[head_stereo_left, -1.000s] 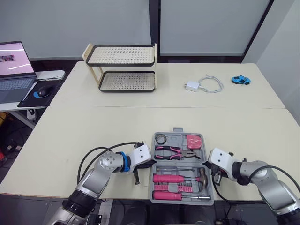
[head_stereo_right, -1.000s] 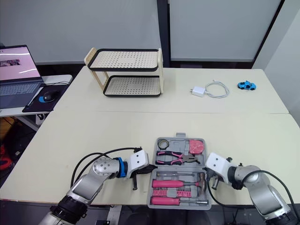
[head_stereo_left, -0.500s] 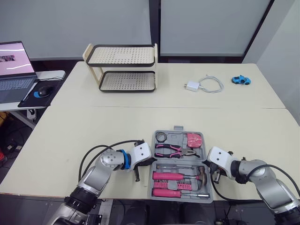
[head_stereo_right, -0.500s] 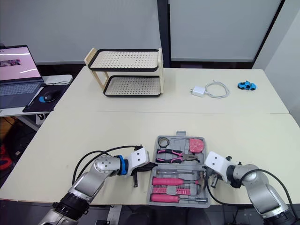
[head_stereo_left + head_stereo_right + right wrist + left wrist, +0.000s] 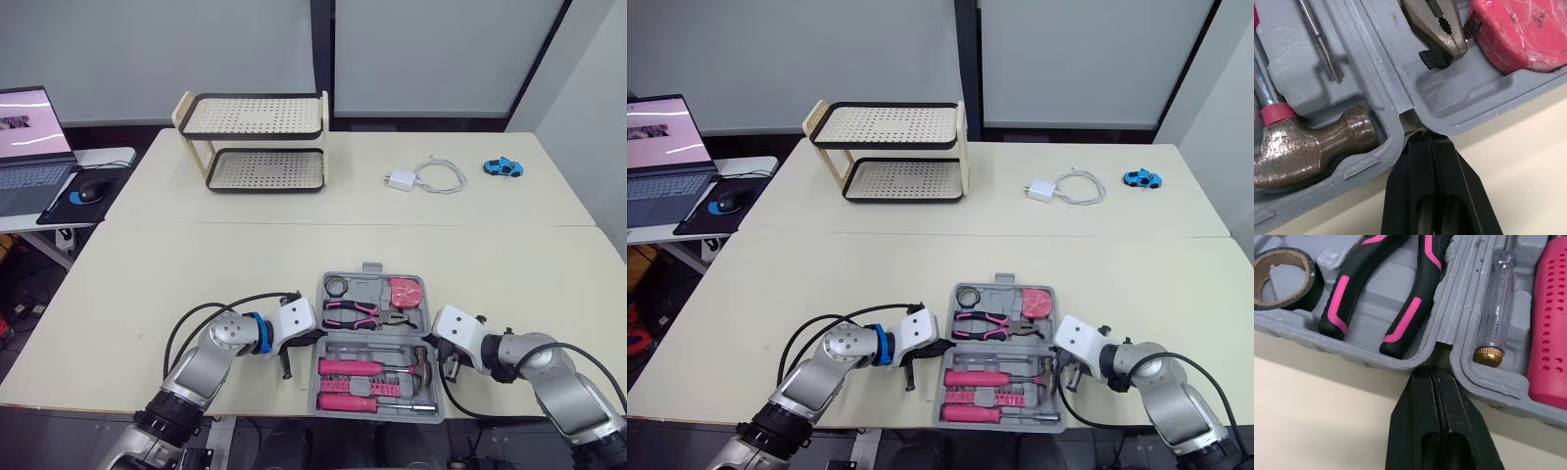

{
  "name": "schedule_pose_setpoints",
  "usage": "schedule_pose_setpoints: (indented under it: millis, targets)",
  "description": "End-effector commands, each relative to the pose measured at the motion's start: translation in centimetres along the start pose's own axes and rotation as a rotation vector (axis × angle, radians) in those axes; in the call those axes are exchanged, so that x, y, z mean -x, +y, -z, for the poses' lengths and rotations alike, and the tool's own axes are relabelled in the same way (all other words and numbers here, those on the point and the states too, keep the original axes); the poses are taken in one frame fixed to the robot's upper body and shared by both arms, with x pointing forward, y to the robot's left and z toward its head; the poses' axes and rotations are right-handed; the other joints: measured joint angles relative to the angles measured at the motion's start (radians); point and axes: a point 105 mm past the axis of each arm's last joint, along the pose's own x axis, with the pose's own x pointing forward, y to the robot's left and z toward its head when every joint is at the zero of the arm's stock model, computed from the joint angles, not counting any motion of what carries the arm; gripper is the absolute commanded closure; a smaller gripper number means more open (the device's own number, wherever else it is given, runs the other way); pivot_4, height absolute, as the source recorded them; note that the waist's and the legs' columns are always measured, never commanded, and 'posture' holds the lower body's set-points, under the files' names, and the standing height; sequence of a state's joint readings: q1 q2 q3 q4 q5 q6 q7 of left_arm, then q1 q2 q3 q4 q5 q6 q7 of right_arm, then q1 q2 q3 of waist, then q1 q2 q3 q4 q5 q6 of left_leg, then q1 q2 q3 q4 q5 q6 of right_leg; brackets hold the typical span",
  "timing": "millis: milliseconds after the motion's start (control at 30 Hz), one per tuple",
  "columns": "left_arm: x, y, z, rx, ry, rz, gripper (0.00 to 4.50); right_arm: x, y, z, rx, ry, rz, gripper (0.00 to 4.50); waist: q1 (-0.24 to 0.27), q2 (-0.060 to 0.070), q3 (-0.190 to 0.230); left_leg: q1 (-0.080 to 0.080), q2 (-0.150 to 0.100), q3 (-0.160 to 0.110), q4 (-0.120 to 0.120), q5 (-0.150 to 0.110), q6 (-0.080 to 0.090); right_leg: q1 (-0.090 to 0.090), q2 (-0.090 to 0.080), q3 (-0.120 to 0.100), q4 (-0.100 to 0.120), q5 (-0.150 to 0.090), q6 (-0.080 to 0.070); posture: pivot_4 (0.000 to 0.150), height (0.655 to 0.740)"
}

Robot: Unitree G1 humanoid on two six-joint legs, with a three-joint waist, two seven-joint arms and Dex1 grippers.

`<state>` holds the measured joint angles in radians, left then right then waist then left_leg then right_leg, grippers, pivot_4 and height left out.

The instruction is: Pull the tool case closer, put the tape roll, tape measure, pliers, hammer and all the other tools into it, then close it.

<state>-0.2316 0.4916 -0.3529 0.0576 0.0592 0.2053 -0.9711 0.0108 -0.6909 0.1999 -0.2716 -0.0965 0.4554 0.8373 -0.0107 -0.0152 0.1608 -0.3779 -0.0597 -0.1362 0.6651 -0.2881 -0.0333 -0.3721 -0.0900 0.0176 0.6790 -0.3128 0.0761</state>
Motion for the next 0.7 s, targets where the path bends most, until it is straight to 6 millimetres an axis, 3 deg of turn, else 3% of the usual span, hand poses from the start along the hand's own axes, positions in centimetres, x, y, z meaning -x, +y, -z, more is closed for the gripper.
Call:
schedule_pose_setpoints:
  millis: [33,433,700]
  targets:
    - [-0.7,-0.7,-1.3,-0.039,-0.046,0.028,4.5,-0.8,1.3,-2.8,0.045,-0.107,-0.061,4.48,0.0,0.0,0.0,0.0,0.0,0.0,0.0,0.0,0.0,0.0,0.0,0.0,0.0,0.0,0.0,0.15,0.74]
    - [-0.5,-0.6,-0.9,-0.026,-0.028,0.02,4.5,-0.5,0.8,-2.4,0.037,-0.078,-0.035,4.48,-0.001,0.0,0.0,0.0,0.0,0.0,0.0,0.0,0.0,0.0,0.0,0.0,0.0,0.0,0.0,0.15,0.74]
    - [0.6,0.0,0.1,0.03,0.008,-0.018,4.5,1.4,-0.5,-1.3,0.049,-0.002,0.056,4.48,-0.002,0.0,0.0,0.0,0.0,0.0,0.0,0.0,0.0,0.0,0.0,0.0,0.0,0.0,0.0,0.15,0.74]
